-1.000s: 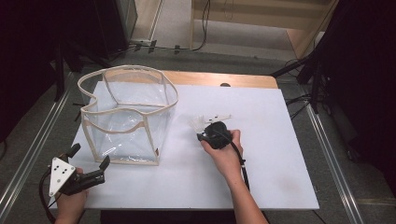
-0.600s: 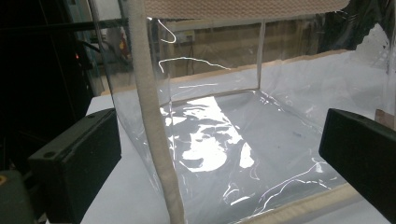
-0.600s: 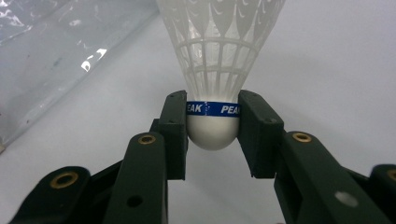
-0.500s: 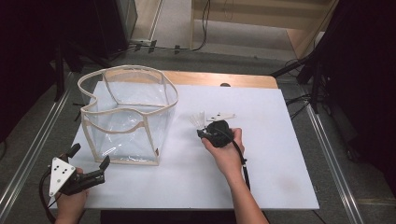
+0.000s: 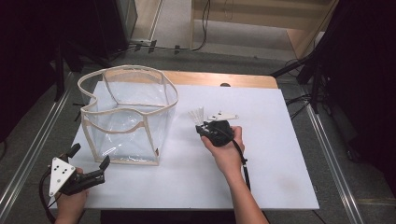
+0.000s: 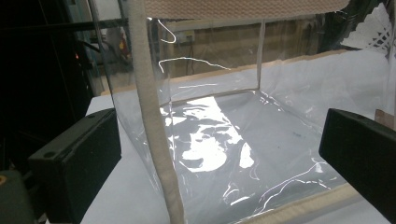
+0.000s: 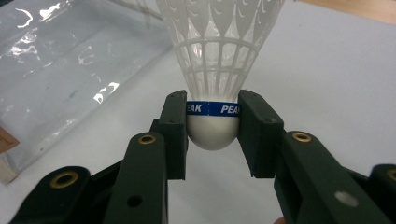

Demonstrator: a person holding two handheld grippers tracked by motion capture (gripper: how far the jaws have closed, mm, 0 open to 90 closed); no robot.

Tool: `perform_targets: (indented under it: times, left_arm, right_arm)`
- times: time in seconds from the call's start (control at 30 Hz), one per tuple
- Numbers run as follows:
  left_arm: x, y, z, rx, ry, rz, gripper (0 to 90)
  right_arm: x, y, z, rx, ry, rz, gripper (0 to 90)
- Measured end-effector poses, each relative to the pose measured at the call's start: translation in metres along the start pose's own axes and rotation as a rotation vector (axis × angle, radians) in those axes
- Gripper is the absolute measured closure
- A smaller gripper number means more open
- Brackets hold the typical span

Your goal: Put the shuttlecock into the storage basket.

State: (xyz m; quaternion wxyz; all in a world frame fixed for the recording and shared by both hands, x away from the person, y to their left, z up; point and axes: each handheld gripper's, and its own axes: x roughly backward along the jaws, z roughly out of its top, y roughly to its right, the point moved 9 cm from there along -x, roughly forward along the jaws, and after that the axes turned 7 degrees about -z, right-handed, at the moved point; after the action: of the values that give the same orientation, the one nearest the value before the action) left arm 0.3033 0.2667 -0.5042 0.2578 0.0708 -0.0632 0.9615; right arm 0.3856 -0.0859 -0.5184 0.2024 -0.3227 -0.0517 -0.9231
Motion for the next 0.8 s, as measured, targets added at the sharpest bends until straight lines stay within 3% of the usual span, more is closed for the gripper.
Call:
perform_targets:
  times: [0.53, 0.8]
  left_arm:
    - [0.000, 0.000, 0.000, 0.001, -0.001, 0.001, 0.0]
    - [0.000, 0.000, 0.000, 0.002, 0.000, 0.001, 0.0]
  right_arm:
    - [0.007, 0.001, 0.014, -0.014, 0.104, -0.003, 62.7]
    - [0.011, 0.002, 0.021, 0.004, 0.140, -0.009, 62.7]
